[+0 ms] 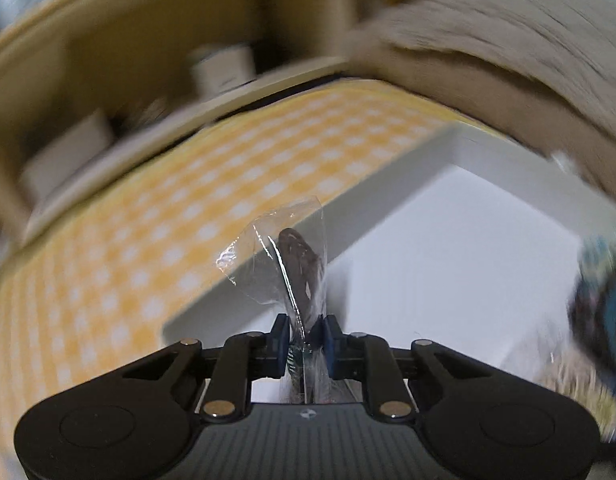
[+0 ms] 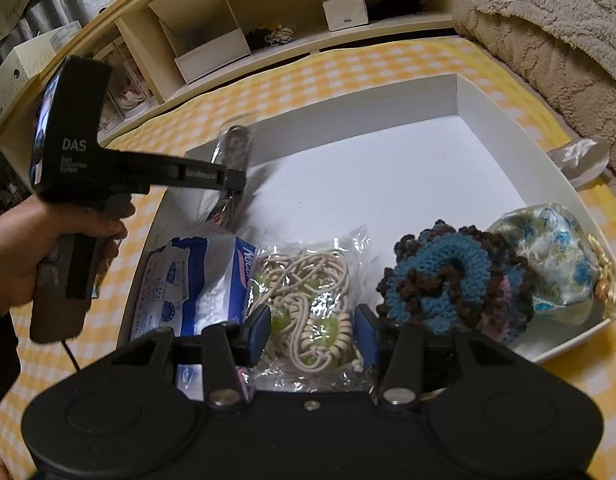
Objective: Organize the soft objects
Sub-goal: 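Lower the bagged cable into the box and open the left tool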
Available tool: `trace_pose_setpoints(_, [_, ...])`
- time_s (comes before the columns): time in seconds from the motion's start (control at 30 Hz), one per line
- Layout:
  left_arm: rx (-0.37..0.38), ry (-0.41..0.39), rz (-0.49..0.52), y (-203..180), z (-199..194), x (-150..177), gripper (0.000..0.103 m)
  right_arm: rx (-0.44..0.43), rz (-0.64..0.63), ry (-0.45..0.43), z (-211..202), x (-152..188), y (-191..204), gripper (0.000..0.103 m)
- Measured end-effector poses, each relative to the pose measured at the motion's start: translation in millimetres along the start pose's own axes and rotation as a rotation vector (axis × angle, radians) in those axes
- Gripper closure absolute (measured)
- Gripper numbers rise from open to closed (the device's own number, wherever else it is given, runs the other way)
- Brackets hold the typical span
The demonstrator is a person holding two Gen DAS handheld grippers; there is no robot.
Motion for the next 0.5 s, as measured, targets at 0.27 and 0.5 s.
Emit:
trace_pose_setpoints(0.27, [0.137, -0.049, 0.784, -44, 0, 0, 0.082, -0.015, 0.019, -0.005, 1, 1, -3, 0.054])
trace_pose_setpoints(0.5, [0.118, 0.056, 0.88, -33, 12, -1, 0.066, -0.021, 0.026, -0.009, 2, 1, -4, 0.054])
Point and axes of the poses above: each gripper's, at about its wrist camera, not at the fingertips, and z roughly the way its jaws point, y to its left, x to its underside, the point moved 5 cm from there along z, roughly the way its jaws point, and after that the axes turned 8 degrees about -y, right-handed, at the moved point
